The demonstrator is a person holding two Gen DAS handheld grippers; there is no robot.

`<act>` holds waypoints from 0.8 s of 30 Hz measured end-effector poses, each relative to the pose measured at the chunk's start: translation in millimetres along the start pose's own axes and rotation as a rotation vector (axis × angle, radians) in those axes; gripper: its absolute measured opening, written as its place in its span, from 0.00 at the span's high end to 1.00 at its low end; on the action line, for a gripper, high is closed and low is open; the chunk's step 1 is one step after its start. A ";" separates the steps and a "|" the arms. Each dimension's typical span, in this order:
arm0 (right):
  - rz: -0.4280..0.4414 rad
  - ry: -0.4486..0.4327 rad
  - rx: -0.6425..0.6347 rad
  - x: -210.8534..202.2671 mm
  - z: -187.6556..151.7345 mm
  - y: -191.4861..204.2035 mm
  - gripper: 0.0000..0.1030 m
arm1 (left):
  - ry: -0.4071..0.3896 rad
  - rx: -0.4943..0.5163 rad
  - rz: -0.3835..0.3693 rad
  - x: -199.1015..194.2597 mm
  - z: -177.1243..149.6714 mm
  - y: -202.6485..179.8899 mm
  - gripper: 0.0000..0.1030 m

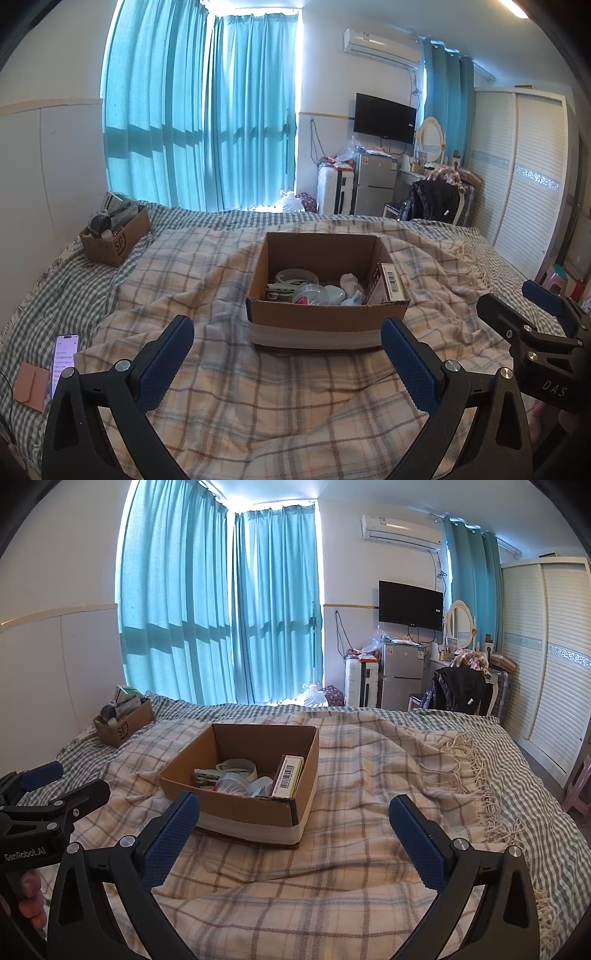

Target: Organize objects

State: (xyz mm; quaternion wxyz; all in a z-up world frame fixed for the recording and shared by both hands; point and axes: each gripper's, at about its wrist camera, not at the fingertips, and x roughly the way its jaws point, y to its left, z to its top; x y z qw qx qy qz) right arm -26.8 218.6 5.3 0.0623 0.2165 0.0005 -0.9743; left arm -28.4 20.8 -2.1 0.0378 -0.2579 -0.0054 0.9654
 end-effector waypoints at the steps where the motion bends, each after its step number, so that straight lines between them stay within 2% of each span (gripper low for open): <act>1: 0.001 0.002 0.000 0.3 -0.5 0.3 0.00 | 0.000 0.000 0.000 0.1 -0.1 -0.1 0.00; 24: -0.001 0.011 -0.004 0.7 0.4 2.3 0.00 | 0.002 -0.005 0.004 0.0 -0.2 -0.9 0.00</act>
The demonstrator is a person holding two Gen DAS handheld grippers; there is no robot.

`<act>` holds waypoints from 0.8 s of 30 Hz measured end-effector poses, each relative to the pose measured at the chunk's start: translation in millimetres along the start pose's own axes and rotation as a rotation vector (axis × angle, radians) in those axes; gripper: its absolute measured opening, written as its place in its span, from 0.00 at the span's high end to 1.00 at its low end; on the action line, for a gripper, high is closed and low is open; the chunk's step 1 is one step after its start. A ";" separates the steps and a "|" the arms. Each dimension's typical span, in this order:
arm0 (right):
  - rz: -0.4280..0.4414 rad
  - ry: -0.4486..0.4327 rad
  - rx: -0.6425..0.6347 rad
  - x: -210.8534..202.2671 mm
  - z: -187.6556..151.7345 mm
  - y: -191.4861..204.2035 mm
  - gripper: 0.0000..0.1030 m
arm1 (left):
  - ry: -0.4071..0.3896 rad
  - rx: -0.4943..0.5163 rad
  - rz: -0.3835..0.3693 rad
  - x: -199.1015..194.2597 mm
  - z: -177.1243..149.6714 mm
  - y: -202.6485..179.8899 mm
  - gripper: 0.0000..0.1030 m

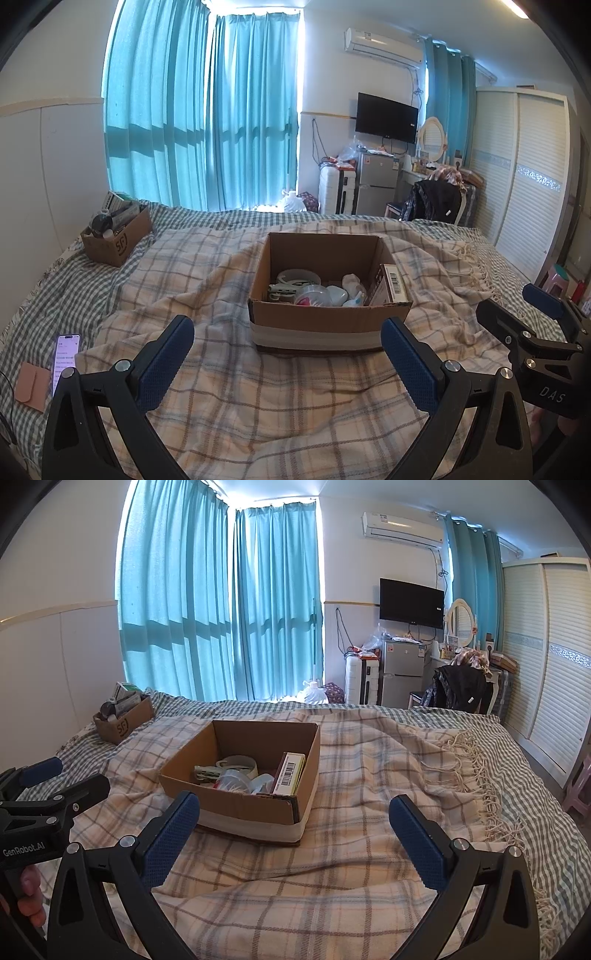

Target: Organize objects

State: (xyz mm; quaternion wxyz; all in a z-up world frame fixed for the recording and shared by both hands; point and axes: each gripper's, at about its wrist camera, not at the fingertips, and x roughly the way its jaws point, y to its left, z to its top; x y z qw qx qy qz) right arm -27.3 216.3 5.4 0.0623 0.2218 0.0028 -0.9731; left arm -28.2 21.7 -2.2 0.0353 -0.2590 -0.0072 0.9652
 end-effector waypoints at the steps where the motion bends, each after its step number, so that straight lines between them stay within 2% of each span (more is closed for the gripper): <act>1: 0.001 0.000 0.000 0.4 0.0 0.0 0.00 | 0.002 0.000 -0.003 0.5 0.6 0.5 0.00; 8: 0.001 0.003 -0.004 2.2 -0.2 1.3 0.00 | 0.000 0.013 -0.012 0.4 2.2 0.2 0.00; 24: -0.006 0.013 -0.007 4.4 -2.3 1.4 0.00 | 0.008 0.013 0.027 2.6 -2.3 1.2 0.00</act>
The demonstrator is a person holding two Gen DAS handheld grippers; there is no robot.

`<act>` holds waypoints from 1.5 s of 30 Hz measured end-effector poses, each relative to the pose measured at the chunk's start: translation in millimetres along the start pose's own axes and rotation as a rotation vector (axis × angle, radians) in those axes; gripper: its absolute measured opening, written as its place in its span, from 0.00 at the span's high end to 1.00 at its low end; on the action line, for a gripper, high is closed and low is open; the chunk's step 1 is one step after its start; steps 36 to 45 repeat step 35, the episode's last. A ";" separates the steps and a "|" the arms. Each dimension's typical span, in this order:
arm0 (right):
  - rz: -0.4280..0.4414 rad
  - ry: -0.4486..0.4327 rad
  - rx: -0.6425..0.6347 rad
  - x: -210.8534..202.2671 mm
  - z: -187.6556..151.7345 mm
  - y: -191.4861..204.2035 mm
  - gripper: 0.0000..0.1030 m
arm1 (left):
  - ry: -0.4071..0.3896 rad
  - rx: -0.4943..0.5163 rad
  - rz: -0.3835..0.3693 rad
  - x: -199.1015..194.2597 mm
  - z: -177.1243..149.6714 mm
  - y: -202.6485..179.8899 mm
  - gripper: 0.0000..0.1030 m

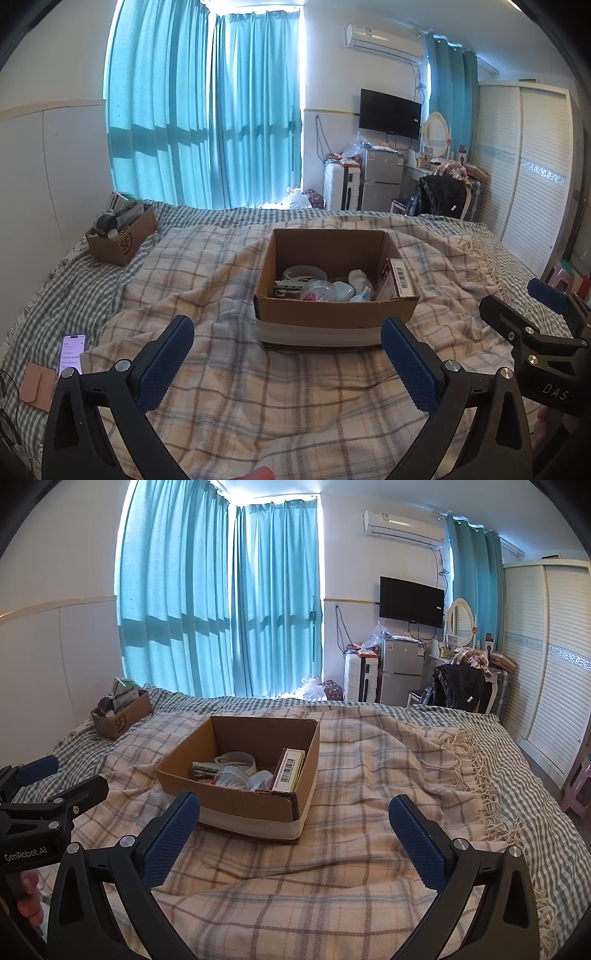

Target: Organize objects

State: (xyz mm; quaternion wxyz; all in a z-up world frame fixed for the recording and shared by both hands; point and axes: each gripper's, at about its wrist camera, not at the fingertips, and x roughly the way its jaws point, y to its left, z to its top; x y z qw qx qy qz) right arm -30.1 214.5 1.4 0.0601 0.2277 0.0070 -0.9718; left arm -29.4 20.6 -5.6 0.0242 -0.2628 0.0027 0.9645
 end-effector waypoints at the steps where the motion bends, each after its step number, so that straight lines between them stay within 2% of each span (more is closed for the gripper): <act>1: 0.000 0.000 0.000 0.0 0.1 0.0 0.00 | -0.001 -0.002 0.001 -0.3 0.0 0.0 0.00; 45: 0.002 0.008 -0.003 2.9 -1.5 -0.6 0.00 | 0.008 0.000 0.008 -2.4 -5.5 2.3 0.00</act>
